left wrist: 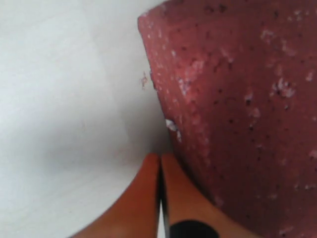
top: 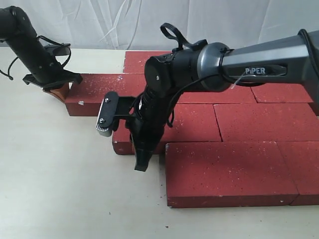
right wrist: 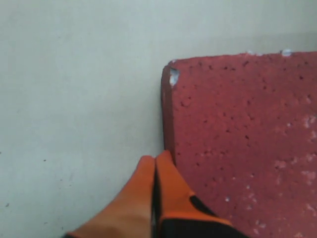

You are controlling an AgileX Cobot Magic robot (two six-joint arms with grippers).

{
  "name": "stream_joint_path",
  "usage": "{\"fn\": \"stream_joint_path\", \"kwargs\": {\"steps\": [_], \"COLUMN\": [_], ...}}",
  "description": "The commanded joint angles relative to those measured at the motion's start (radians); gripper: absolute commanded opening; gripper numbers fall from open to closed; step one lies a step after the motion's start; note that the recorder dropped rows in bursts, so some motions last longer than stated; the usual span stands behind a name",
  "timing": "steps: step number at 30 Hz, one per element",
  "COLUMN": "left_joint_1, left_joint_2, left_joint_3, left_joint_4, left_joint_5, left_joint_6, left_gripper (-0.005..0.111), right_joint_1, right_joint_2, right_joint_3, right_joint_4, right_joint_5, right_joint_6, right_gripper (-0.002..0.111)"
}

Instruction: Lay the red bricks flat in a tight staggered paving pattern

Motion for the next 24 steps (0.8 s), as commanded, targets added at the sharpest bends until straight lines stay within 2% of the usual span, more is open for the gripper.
{"fn": "stream_joint_path", "kwargs": {"steps": [1, 9, 17, 24], "left_joint_1": [-0.003, -0.003, 0.03, 0.074], "left_joint_2": [-0.004, -0.004, -0.016, -0.07], "left_joint_3": [0.002, 0.002, 0.002, 0.002], "left_joint_4": [-0.039, -0.047, -0.034, -0.023], "left_joint_5": [0.006, 0.004, -0.002, 0.0], "left_joint_6": [0.006, 0.006, -0.015, -0.029], "left_gripper": [0.0, 0.0, 0.0, 0.0], "right_joint_1": [-0.006, -0.006, -0.012, -0.091], "right_joint_2": [-0.05, -0.106, -0.128, -0.167], "right_joint_3": [-0.006, -0.006, -0.006, -0.006], "right_joint_4": [-0.026, 0.03, -0.03, 0.035], "right_joint_5": [0.047, 0.06, 0.071, 0.055], "right_joint_6": [0.008, 0.008, 0.082, 0.116], "right_gripper": [-0.001, -0.001, -0.001, -0.001]}}
